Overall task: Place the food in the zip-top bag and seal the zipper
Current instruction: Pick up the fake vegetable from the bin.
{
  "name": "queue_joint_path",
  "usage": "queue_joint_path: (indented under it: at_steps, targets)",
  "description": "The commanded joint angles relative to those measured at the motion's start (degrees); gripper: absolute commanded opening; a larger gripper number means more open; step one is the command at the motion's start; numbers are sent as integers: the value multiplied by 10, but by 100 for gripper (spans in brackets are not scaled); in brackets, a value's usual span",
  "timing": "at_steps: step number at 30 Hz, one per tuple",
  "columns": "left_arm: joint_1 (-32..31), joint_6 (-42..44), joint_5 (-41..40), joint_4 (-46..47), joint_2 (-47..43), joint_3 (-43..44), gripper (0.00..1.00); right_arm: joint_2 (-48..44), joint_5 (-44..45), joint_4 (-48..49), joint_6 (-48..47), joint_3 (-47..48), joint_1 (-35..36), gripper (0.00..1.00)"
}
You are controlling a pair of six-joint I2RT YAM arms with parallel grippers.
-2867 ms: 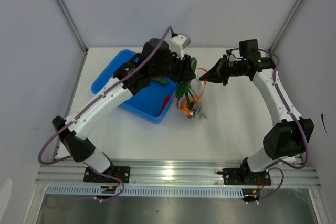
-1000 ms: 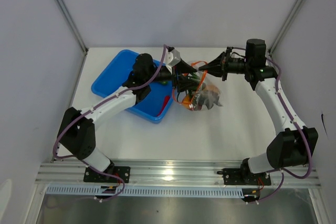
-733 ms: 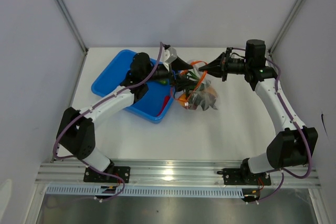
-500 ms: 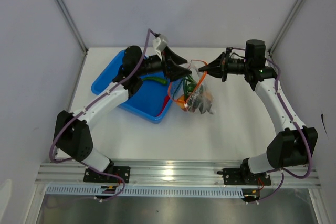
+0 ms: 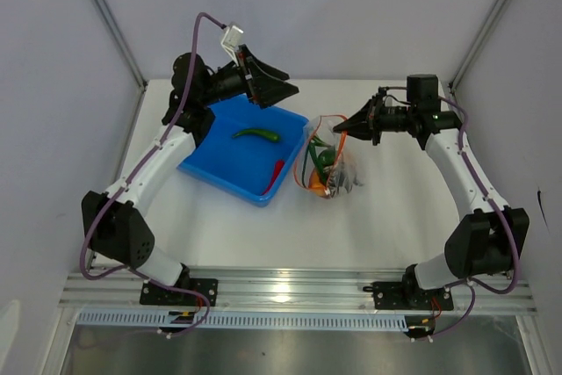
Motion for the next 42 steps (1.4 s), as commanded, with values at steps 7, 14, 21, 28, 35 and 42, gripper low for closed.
queue_joint_path:
  at_steps: [7,14,21,28,35,42]
  targets:
    - [16,-110,-20,20,13,6,99,20,-9,-18,-38,30,-14,0]
    - [19,55,-177,-327,68,153,100,37,-9,-21,-42,33,-27,0]
    - [40,32,-248,-156,-11,-10,100,55,-12,-42,-61,45,-39,0]
    - [62,-81,-251,-351,140,143,92,80,-12,-42,-61,65,-43,0]
    - [70,-194,-424,-466,189,177,92,93,-8,-54,-71,72,-43,0]
    - [77,-345,-575,-664,258,276,82,100,-7,-63,-83,73,-45,0]
